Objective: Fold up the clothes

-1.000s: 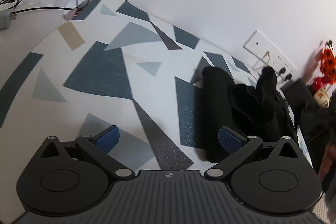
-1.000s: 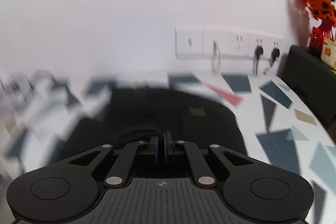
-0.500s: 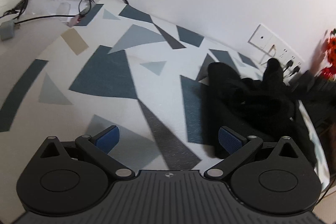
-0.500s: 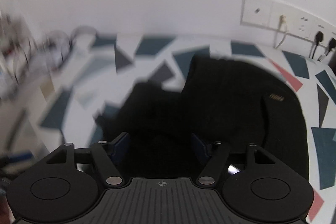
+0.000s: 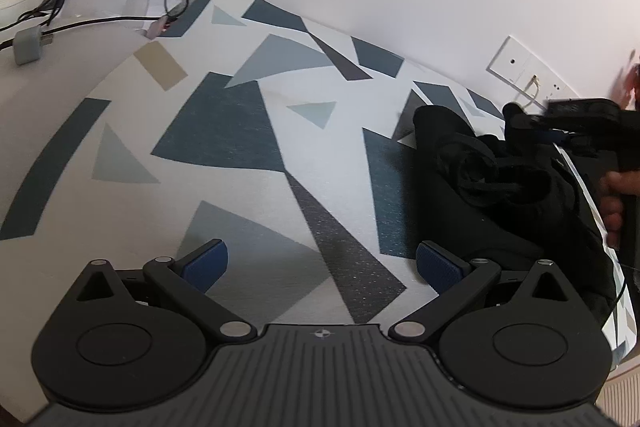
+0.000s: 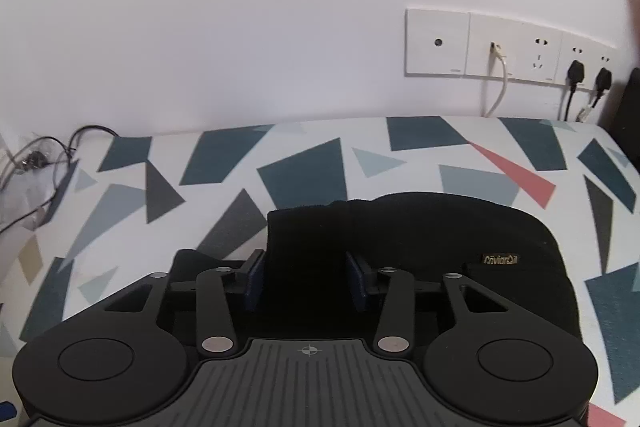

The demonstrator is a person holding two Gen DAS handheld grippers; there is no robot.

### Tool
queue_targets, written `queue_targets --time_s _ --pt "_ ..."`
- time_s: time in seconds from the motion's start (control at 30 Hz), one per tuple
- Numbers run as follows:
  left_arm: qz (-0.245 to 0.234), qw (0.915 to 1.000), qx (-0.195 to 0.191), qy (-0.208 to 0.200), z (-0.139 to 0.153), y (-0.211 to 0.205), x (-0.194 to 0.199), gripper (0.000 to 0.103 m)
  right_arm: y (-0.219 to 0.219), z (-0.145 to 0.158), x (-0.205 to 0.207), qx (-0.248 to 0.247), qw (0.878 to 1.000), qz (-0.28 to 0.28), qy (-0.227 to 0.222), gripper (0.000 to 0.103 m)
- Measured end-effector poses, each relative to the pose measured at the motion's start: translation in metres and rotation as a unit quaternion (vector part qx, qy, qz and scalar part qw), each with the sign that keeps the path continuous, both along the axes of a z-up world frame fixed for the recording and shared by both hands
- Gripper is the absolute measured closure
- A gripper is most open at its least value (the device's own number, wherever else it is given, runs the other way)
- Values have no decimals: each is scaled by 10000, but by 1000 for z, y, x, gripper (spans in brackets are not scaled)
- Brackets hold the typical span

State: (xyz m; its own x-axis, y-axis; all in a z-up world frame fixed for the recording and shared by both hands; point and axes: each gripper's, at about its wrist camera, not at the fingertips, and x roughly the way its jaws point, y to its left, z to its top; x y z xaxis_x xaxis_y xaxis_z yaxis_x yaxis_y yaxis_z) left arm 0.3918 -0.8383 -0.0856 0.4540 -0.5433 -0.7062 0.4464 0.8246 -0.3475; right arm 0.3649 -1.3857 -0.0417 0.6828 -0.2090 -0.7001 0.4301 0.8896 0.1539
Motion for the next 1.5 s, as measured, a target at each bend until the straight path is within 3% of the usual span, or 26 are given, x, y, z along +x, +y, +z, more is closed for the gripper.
queue_targets --time_s 0.03,0.1,0.23,0.33,0.53,0.63,0.7,0.8,0.97,1.2,1.3,1.5 --pt "35 10000 -7 -1 0 2 0 0 1 3 -3 89 9994 314 -98 93" --pt "76 10000 19 -36 0 4 0 0 11 13 -5 -254 9955 908 12 94" --pt "-26 10000 22 -73 2 -4 0 0 13 9 10 -322 9897 1276 559 93" --pt "-398 9992 -29 -72 6 -22 1 0 4 -11 30 313 9927 913 717 92" --pt "-1139 9934 -133 -70 13 -59 2 0 -5 -28 39 699 9942 632 522 90" --pt "-1453 9890 -290 46 16 -76 2 0 -15 -17 22 1173 9909 666 41 58" --pt "-1592 9855 -527 267 17 -86 2 0 -15 -3 6 1359 9882 629 -307 24" --pt "-1624 9825 -651 640 11 -101 3 0 -14 23 -29 1214 9881 591 -739 8" --pt "-1616 9814 -285 992 -4 -125 2 0 -42 33 -90 848 9932 73 -797 1" --pt "-1714 9798 111 1027 -14 -150 13 0 -85 -2 -143 954 9932 -613 -260 1" --pt "-2071 9748 641 520 -14 -170 12 0 -92 -19 -155 1134 9900 -828 -139 1" --pt "-2505 9647 674 461 -14 -180 28 0 -98 -43 -169 1750 9790 -995 -320 1"
